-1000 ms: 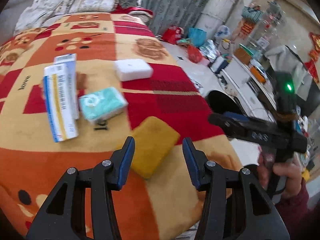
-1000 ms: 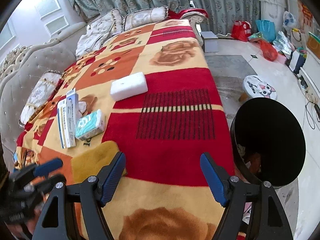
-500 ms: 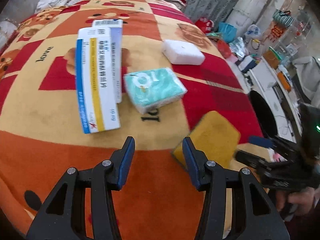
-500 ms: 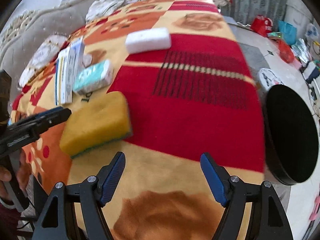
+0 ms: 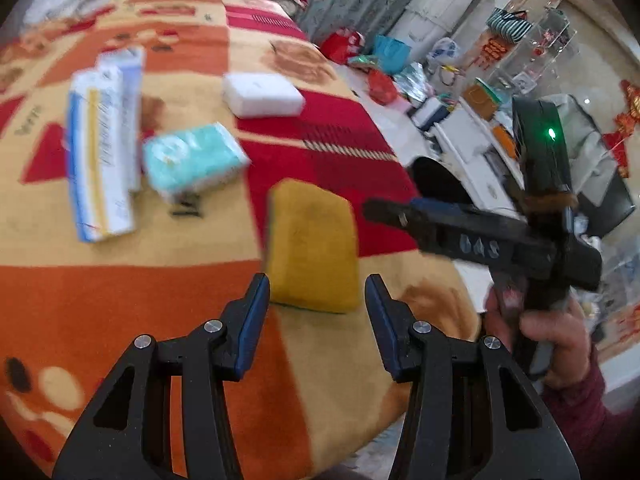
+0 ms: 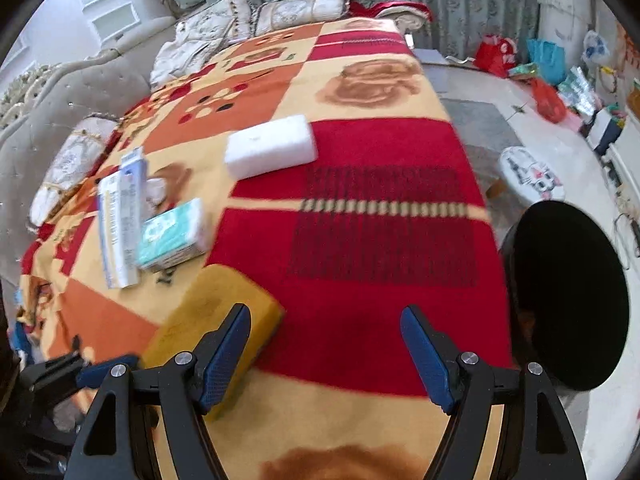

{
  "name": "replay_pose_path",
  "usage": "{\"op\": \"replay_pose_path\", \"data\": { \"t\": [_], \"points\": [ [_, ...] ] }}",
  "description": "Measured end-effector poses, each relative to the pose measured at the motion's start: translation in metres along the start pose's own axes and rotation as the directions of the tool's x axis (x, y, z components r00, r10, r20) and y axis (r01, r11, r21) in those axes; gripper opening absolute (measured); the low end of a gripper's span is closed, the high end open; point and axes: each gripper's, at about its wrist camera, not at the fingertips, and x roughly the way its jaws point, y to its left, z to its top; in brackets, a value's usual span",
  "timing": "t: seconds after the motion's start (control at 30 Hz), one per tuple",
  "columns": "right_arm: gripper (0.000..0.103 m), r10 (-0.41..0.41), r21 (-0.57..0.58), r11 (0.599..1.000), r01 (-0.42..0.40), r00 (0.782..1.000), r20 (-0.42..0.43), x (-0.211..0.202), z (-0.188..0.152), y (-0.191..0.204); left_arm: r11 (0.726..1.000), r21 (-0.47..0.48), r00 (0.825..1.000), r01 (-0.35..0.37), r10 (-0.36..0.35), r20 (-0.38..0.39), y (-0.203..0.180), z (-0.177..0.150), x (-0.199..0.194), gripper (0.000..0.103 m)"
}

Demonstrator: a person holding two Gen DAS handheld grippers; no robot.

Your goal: Collect trash

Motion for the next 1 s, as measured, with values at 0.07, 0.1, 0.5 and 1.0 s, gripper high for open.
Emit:
{"op": "replay_pose_path", "data": {
  "t": [0.07, 0.1, 0.5, 1.0],
  "points": [
    [0.075, 0.048, 0.005, 0.999, -0.048, 0.999, -0.009, 0.002, -0.005, 0.012, 0.997, 0.015, 0.996, -0.080, 0.079, 0.032, 0.007, 0.001, -0.012, 0.048],
    [0.075, 0.072, 0.015, 0.997, -0.072, 0.997, -0.015, 0.005, -0.006, 0.019, 0.993, 0.018, 0.992, -0.119, 0.118, 0.042, 0.011, 0.001, -0.016, 0.048],
    [0.083, 0.014, -0.009, 1.000, -0.015, 0.997, -0.079, 0.053, -0.014, 0.080, 0.928, -0.179, 0.920, -0.328, 0.356, 0.164, 0.091, 0.019, -0.030, 0.048],
    [0.073, -0.039, -0.136, 0.990, 0.029, 0.997, -0.073, 0.049, -0.015, 0.059, 0.910, -0.169, 0.900, -0.378, 0.404, 0.160, 0.096, 0.068, 0.019, 0.048]
  ]
}}
